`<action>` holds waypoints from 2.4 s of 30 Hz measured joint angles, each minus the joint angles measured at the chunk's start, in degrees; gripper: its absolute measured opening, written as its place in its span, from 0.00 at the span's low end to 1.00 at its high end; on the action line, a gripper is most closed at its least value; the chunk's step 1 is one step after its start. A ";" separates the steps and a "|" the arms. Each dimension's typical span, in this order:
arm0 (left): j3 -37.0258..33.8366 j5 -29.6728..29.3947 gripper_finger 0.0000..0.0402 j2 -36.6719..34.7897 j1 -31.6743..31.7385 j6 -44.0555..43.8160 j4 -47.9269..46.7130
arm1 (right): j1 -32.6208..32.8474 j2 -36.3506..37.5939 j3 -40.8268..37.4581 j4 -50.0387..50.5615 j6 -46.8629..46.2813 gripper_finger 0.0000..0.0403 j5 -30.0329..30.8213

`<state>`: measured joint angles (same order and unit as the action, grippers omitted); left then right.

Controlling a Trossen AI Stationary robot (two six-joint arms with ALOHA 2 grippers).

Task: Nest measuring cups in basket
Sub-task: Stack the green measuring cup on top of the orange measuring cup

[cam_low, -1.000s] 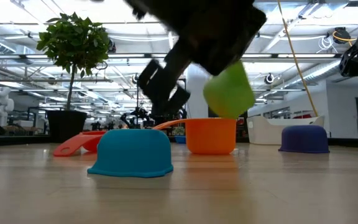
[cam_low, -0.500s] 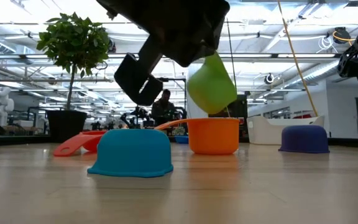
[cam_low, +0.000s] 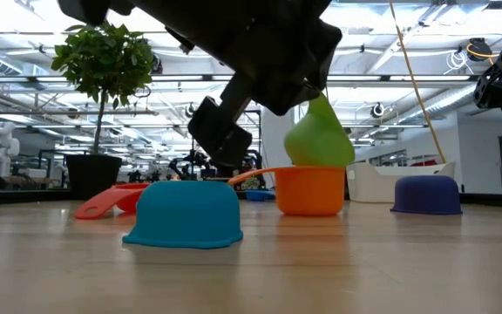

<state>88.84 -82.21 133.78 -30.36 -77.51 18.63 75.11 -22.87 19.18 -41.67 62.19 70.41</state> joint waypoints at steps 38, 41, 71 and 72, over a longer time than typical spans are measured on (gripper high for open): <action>0.00 2.76 0.59 -10.60 -4.33 13.79 -14.50 | 0.00 0.00 0.00 0.59 -2.73 0.62 0.28; 0.00 3.13 0.58 -11.24 -5.00 16.79 -13.99 | 0.00 0.00 0.00 1.76 -4.50 0.62 0.31; 13.35 44.98 0.86 -11.10 7.94 26.79 -55.37 | 0.04 -0.50 0.00 20.31 -39.48 0.62 7.43; 13.82 45.05 0.86 -11.10 8.02 26.97 -56.87 | 0.04 -0.63 0.00 21.21 -40.94 0.62 7.41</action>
<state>102.65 -37.16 122.67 -22.33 -50.54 -38.24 75.16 -23.50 19.18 -20.46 21.25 77.82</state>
